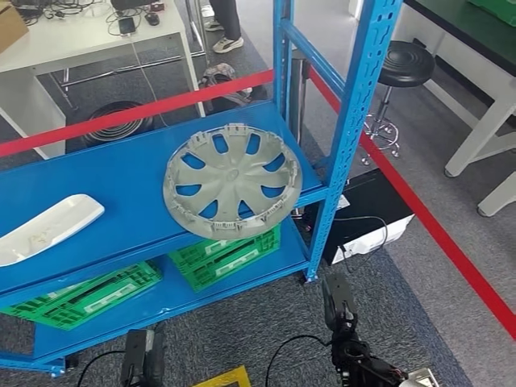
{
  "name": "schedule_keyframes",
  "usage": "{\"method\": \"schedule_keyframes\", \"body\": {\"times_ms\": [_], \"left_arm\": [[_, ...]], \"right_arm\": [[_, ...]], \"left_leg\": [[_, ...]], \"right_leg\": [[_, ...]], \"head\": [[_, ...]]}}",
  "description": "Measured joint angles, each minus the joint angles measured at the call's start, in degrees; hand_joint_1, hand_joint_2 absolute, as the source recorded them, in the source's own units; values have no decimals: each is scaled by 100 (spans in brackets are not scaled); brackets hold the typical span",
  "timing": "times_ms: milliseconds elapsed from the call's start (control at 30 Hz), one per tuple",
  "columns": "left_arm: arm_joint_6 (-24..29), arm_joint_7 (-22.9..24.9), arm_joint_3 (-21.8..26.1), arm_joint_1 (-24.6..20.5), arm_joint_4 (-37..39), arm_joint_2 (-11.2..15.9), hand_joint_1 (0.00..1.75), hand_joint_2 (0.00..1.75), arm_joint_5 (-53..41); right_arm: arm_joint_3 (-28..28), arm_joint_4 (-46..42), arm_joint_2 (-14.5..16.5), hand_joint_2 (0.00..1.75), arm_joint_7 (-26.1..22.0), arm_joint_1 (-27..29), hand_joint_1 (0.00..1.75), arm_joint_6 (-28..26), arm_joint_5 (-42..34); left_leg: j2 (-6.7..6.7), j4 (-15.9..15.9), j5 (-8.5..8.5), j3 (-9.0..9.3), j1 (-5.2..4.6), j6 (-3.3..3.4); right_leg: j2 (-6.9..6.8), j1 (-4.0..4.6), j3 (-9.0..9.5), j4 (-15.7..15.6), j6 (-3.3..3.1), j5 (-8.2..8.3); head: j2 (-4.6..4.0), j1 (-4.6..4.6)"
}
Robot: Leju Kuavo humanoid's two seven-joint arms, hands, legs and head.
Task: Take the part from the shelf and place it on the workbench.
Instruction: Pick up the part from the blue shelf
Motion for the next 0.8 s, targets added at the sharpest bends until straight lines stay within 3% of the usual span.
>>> {"method": "schedule_keyframes", "body": {"times_ms": [33, 67, 100, 167, 233, 300, 400, 433, 533, 567, 600, 633, 700, 733, 800], "left_arm": [[7, -4, 8, 4, -47, 1, 0, 0, -11], [10, -12, 18, 9, -95, 2, 0, 0, -23], [11, -23, 30, 12, -145, 4, 0, 0, -36], [23, -50, 64, 12, -255, 15, 0, 0, -77], [54, -68, 101, 4, -378, 36, 0, 0, -131], [86, -82, 121, 4, -507, 56, 0, 0, -176], [143, -114, 133, 13, -713, 85, 0, 0, -248], [163, -128, 142, 12, -802, 91, 0, 0, -280], [247, -149, 186, 25, -1102, 105, 0, 0, -385], [281, -150, 203, 34, -1217, 112, 0, 0, -420], [315, -150, 219, 41, -1333, 119, 0, 0, -454], [354, -150, 234, 46, -1449, 125, 0, 0, -489], [427, -151, 260, 46, -1664, 132, 0, 0, -541], [457, -151, 268, 48, -1764, 137, 0, 0, -557], [491, -154, 277, 60, -1938, 155, 0, 0, -571]], "right_arm": [[-11, -139, -36, 0, 26, 26, 0, -26, 41], [-24, -276, -73, 0, 48, 58, 0, -40, 101], [-42, -399, -104, 0, 68, 92, 0, -48, 183], [-107, -658, -158, 0, 140, 158, 0, -56, 470], [-217, -916, -201, 0, 287, 228, 0, -61, 910], [-344, -1197, -238, 0, 470, 330, 0, -65, 1376], [-528, -1610, -291, 0, 719, 478, 0, -66, 1902], [-586, -1757, -311, 0, 806, 512, 0, -66, 2056], [-727, -2175, -385, 0, 1040, 609, 0, -66, 2414], [-767, -2304, -410, 0, 1107, 646, 0, -66, 2520], [-805, -2434, -430, 0, 1167, 678, 0, -66, 2643], [-841, -2558, -443, 0, 1220, 698, 0, -66, 2776], [-901, -2782, -452, 0, 1308, 714, 0, -66, 3072], [-926, -2884, -454, 0, 1340, 723, 0, -66, 3192], [-972, -3059, -454, 0, 1379, 761, 0, -66, 3339]], "left_leg": [[0, 361, -110, -187, 0, 0], [0, 527, -105, -289, -2, 11], [-1, 406, 38, -255, -6, 34], [-3, -382, 524, 80, -19, 109], [-8, -1097, 795, 394, -56, 175], [-14, -1313, 788, 474, -93, 195], [-12, -1424, 805, 520, -60, 238], [-7, -1462, 817, 543, -43, 258], [3, -1475, 819, 560, -39, 286], [2, -1471, 816, 562, -40, 287], [1, -1465, 812, 565, -37, 284], [-2, -1453, 805, 570, -33, 275], [-6, -1401, 771, 569, -34, 229], [-9, -1368, 755, 558, -43, 201], [-12, -1338, 746, 538, -66, 149]], "right_leg": [[-1, 7, 4, 0, -7, -5], [1, 12, 13, 0, -13, -12], [7, 17, 28, 0, -16, -20], [24, 22, 70, -1, -12, -43], [35, 37, 79, 2, 19, -65], [36, 38, 59, -7, 73, -68], [20, 27, 35, 73, 164, -156], [11, 25, -54, 286, 186, -293], [-4, 12, -600, 1434, 232, -812], [-5, 9, -714, 1652, 245, -842], [-8, 5, -722, 1638, 254, -752], [-13, -1, -620, 1393, 258, -564], [-29, -1, -251, 572, 262, -156], [-30, 0, -114, 264, 244, -48], [-19, 19, -33, 52, 183, -29]], "head": [[0, -8], [0, -10], [0, -13], [0, -19], [0, -25], [0, -24], [0, 2], [0, 24], [0, 107], [0, 133], [0, 157], [0, 180], [0, 218], [0, 230], [0, 210]]}}
